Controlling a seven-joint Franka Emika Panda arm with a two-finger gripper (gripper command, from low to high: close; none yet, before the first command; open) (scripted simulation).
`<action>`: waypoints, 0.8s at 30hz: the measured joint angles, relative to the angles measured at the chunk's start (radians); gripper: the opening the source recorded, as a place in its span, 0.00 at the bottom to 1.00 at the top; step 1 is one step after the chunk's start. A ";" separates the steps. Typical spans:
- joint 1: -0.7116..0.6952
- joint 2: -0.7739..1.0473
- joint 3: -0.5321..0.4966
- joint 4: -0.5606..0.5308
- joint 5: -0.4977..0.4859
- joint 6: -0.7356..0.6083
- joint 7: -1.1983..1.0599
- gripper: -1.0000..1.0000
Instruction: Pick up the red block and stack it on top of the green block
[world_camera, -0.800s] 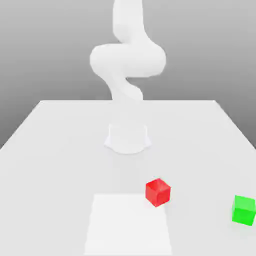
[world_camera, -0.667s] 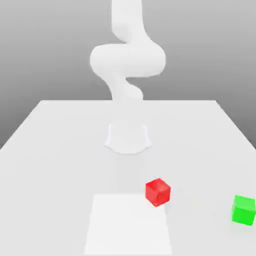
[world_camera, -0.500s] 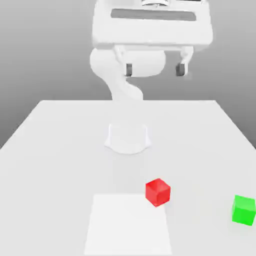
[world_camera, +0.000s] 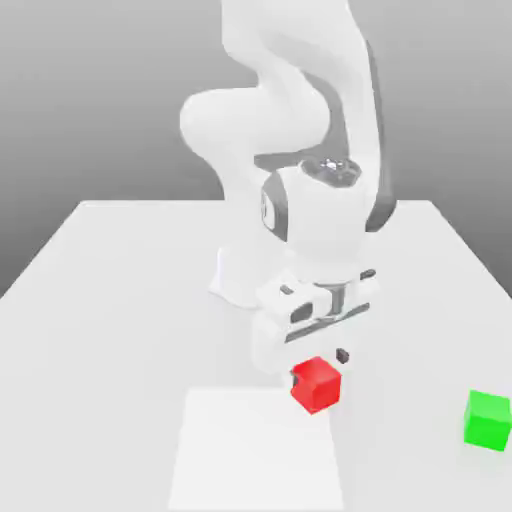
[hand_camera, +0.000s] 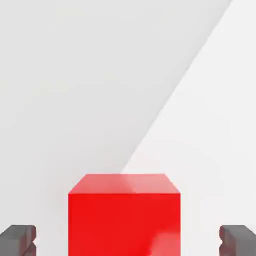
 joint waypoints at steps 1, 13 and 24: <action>0.000 0.000 0.000 0.000 0.000 0.000 0.000 0.00; -0.003 -0.184 0.009 -0.026 0.016 -0.159 -0.012 0.00; 0.177 -0.125 0.114 0.265 -0.008 -0.392 -0.186 0.00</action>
